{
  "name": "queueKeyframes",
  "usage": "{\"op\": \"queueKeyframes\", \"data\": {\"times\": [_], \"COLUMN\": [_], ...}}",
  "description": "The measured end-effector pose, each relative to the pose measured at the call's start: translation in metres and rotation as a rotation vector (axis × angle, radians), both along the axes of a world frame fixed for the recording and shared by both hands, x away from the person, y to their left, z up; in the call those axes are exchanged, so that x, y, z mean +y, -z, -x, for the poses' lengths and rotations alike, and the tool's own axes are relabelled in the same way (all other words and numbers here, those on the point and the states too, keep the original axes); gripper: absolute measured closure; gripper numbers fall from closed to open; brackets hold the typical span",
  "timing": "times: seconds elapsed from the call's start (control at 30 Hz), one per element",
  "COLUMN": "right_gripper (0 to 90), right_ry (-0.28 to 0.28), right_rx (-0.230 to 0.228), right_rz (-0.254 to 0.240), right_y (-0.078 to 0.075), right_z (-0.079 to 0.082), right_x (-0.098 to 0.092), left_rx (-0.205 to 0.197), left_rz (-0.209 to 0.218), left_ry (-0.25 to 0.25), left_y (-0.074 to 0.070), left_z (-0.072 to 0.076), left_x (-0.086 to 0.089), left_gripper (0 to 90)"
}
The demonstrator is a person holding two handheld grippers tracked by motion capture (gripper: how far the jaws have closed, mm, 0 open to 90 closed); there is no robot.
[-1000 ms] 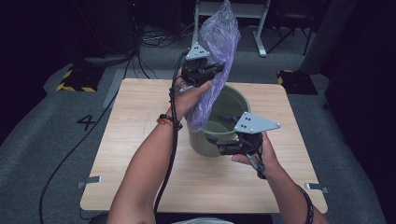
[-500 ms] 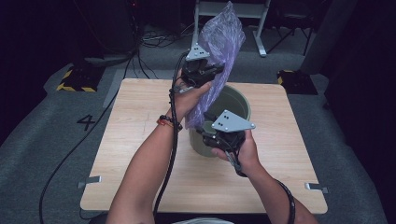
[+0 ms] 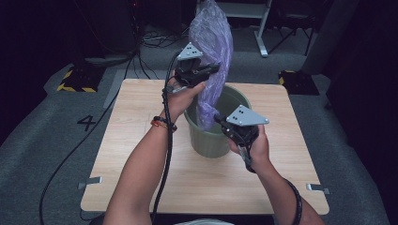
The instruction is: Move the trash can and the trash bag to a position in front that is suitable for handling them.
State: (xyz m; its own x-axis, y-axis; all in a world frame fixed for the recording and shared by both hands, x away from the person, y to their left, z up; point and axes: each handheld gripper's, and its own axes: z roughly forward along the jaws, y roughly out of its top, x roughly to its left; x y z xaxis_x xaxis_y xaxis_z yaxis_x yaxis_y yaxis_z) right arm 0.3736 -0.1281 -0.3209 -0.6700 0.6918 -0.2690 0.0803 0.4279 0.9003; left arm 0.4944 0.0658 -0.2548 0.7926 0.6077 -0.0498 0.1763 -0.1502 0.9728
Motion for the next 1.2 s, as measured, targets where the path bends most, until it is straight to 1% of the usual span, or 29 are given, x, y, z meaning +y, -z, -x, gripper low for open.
{"op": "queueKeyframes", "data": {"times": [0.07, 0.17, 0.2, 0.23, 0.27, 0.3, 0.33, 0.37, 0.4, 0.43, 0.47, 0.53, 0.6, 0.63, 0.67, 0.7, 0.73, 0.8, 0.83, 0.87, 0.93, 1.0, 1.03, 1.1, 1.13, 1.17, 1.2], "right_gripper": [89.1, 88.5, 87.5, 85.0, 81.5, 77.5, 73.0, 71.5, 68.5, 63.6, 57.7, 53.8, 46.3, 44.0, 42.4, 40.8, 40.3, 39.6, 39.3, 39.0, 37.8, 35.9, 34.6, 33.1, 31.9, 29.0, 27.9], "right_ry": [0.025, 0.066, 0.077, 0.09, 0.098, 0.094, 0.097, 0.099, 0.096, 0.093, 0.088, 0.082, 0.069, 0.066, 0.064, 0.051, 0.05, 0.067, 0.073, 0.075, 0.072, 0.055, 0.042, 0.025, 0.02, -0.006, -0.01], "right_rx": [0.002, 0.001, -0.001, -0.004, 0.006, 0.019, 0.029, 0.034, 0.039, 0.044, 0.044, 0.047, 0.052, 0.053, 0.053, 0.056, 0.06, 0.057, 0.06, 0.067, 0.078, 0.086, 0.086, 0.09, 0.091, 0.081, 0.073], "right_rz": [0.002, 0.017, 0.025, 0.031, 0.036, 0.039, 0.046, 0.049, 0.048, 0.051, 0.051, 0.051, 0.044, 0.041, 0.041, 0.041, 0.044, 0.065, 0.067, 0.066, 0.061, 0.063, 0.064, 0.06, 0.057, 0.053, 0.056], "right_y": [0.0, 0.0, 0.0, 0.001, 0.002, 0.003, 0.004, 0.005, 0.006, 0.006, 0.006, 0.006, 0.006, 0.006, 0.006, 0.006, 0.006, 0.008, 0.009, 0.009, 0.01, 0.011, 0.011, 0.01, 0.009, 0.008, 0.007], "right_z": [-0.005, -0.013, -0.016, -0.018, -0.022, -0.024, -0.026, -0.027, -0.028, -0.028, -0.028, -0.029, -0.029, -0.029, -0.029, -0.028, -0.029, -0.03, -0.032, -0.033, -0.034, -0.034, -0.034, -0.032, -0.031, -0.03, -0.028], "right_x": [-0.007, -0.015, -0.018, -0.019, -0.022, -0.024, -0.025, -0.026, -0.027, -0.028, -0.028, -0.029, -0.03, -0.031, -0.031, -0.031, -0.03, -0.029, -0.03, -0.031, -0.033, -0.034, -0.034, -0.035, -0.036, -0.036, -0.036], "left_rx": [-0.003, -0.002, -0.011, -0.022, -0.028, -0.031, -0.026, -0.02, -0.033, -0.043, -0.044, -0.038, -0.04, -0.044, -0.063, -0.084, -0.085, -0.082, -0.079, -0.089, -0.096, -0.102, -0.098, -0.1, -0.114, -0.12, -0.125], "left_rz": [-0.003, 0.005, 0.007, -0.003, -0.013, -0.016, -0.018, -0.013, -0.008, -0.011, -0.013, -0.021, -0.011, -0.008, -0.006, -0.018, -0.028, -0.049, -0.052, -0.052, -0.075, -0.099, -0.106, -0.1, -0.104, -0.114, -0.121], "left_ry": [0.004, 0.016, 0.013, 0.016, 0.019, 0.022, 0.029, 0.036, 0.032, 0.03, 0.033, 0.038, 0.042, 0.048, 0.044, 0.041, 0.05, 0.064, 0.068, 0.068, 0.073, 0.07, 0.072, 0.067, 0.057, 0.054, 0.048], "left_y": [0.0, 0.0, 0.0, 0.002, 0.004, 0.006, 0.008, 0.01, 0.011, 0.014, 0.015, 0.018, 0.019, 0.019, 0.018, 0.019, 0.019, 0.021, 0.022, 0.023, 0.026, 0.028, 0.029, 0.03, 0.031, 0.031, 0.032], "left_z": [0.0, 0.003, 0.004, 0.006, 0.008, 0.01, 0.011, 0.012, 0.014, 0.017, 0.017, 0.02, 0.024, 0.025, 0.028, 0.032, 0.034, 0.037, 0.039, 0.041, 0.044, 0.046, 0.046, 0.047, 0.048, 0.049, 0.049], "left_x": [0.002, 0.005, 0.005, 0.005, 0.005, 0.005, 0.004, 0.005, 0.006, 0.006, 0.007, 0.007, 0.008, 0.009, 0.008, 0.007, 0.006, 0.004, 0.004, 0.003, 0.002, 0.003, 0.004, 0.006, 0.008, 0.008, 0.009], "left_gripper": [89.3, 89.3, 89.4, 89.3, 89.3, 89.3, 89.3, 89.3, 89.4, 89.3, 89.3, 89.3, 89.3, 89.3, 89.3, 89.3, 89.4, 89.3, 89.3, 89.3, 89.3, 89.3, 89.3, 89.3, 89.3, 89.3, 89.3]}}
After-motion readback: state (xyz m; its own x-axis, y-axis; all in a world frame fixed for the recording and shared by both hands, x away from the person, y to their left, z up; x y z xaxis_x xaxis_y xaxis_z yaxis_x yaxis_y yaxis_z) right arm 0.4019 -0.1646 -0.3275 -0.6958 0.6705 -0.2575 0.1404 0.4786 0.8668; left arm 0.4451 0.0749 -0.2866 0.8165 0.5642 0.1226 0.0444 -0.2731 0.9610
